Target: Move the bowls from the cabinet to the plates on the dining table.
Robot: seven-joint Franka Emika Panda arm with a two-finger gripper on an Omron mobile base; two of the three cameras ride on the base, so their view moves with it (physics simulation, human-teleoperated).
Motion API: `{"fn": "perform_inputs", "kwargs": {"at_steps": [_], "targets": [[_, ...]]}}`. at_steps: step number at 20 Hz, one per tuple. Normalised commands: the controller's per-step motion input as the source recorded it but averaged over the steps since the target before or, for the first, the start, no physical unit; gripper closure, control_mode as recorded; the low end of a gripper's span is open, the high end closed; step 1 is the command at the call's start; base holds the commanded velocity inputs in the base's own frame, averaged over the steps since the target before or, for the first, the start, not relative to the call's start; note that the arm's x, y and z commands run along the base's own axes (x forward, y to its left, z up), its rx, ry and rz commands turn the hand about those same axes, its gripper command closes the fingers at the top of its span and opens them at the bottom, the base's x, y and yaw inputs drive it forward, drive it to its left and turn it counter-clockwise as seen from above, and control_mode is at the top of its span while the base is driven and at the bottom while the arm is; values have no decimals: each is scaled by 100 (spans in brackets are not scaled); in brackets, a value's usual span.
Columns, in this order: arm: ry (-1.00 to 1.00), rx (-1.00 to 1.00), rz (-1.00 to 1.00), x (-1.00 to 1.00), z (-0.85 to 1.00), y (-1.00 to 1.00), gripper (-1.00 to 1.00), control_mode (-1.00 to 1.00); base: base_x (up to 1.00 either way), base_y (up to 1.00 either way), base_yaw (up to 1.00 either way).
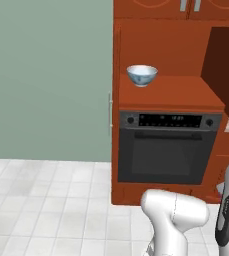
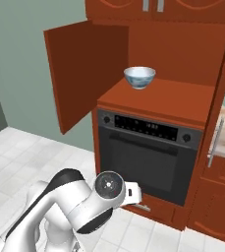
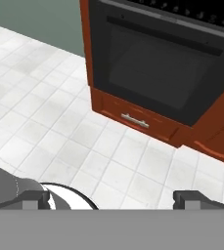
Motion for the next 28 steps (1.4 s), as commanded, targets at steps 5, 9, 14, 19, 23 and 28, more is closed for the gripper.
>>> {"fn": "perform_inputs", "kwargs": {"at_steps": [5,9,14,19,23,28], "targets": [[0,0,0,0,0,0,-100,100,72,1,-6],[0,0,0,0,0,0,-100,100,72,0,-6],[0,0,0,0,0,0,-100,100,74,3,-6],[0,0,0,0,0,0,-100,100,73,6,-6],[0,0,0,0,0,0,-100,100,61,5,-5],[0,0,0,0,0,0,-100,100,37,6,-4]]}}
